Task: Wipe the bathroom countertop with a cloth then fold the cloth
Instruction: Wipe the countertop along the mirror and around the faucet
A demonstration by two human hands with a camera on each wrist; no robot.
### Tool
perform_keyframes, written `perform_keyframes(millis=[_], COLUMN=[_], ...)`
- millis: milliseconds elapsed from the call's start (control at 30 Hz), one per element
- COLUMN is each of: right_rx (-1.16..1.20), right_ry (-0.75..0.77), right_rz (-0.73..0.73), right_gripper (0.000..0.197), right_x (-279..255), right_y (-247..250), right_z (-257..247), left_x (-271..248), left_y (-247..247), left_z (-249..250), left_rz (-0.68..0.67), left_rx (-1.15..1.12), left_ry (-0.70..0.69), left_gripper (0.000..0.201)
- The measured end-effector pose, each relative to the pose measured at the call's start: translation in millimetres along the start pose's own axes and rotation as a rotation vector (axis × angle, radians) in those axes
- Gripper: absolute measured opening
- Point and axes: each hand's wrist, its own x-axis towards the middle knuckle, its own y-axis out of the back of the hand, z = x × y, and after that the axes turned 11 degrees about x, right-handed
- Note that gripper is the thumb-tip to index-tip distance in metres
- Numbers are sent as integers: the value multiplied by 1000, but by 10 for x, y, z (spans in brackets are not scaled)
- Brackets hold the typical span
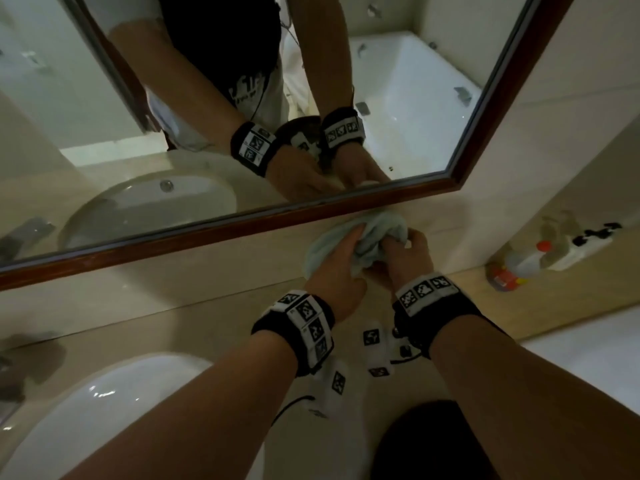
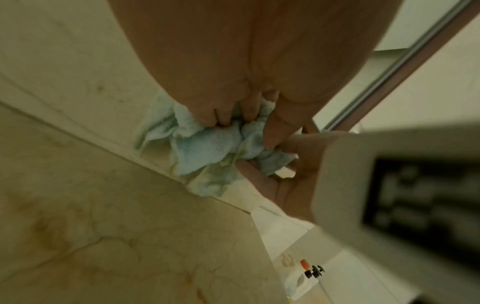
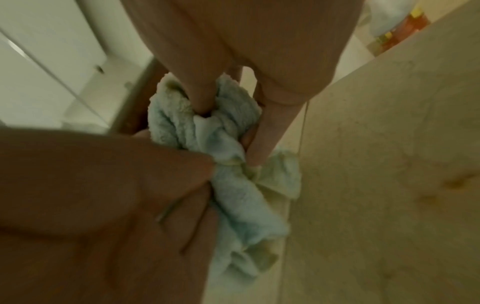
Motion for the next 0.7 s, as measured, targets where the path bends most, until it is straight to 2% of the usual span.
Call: perform_keyframes(millis=[100,233,433,500,567,700], right_rx=[195,274,121,36,-42,-153], right_ry=[-23,-30,-59,-79,-128,-167], right_rz=[-51,-146,-305,-352,-391,-466], right_gripper=[45,39,34,35,38,37], right_x=[-202,-514,-1026,-1213,-1415,-1893], right_y=[-117,-351,-974,-1285,-1659,-2379], right_z=[-117,-28,289,403,538,802], left_x=[-120,-310,-849,-1077,-1309,-1733], left_y=[121,409,1019,1249,1492,1952], left_z=[-6,-125,-630,-848,-1044,-1496], left_rz=[-77,-60,153,249,375,604], left_rx=[-76,-125,-50,-222,-493,-788], left_ry=[20,35,97,146,234,461], left_gripper=[87,86,70,69,67,44])
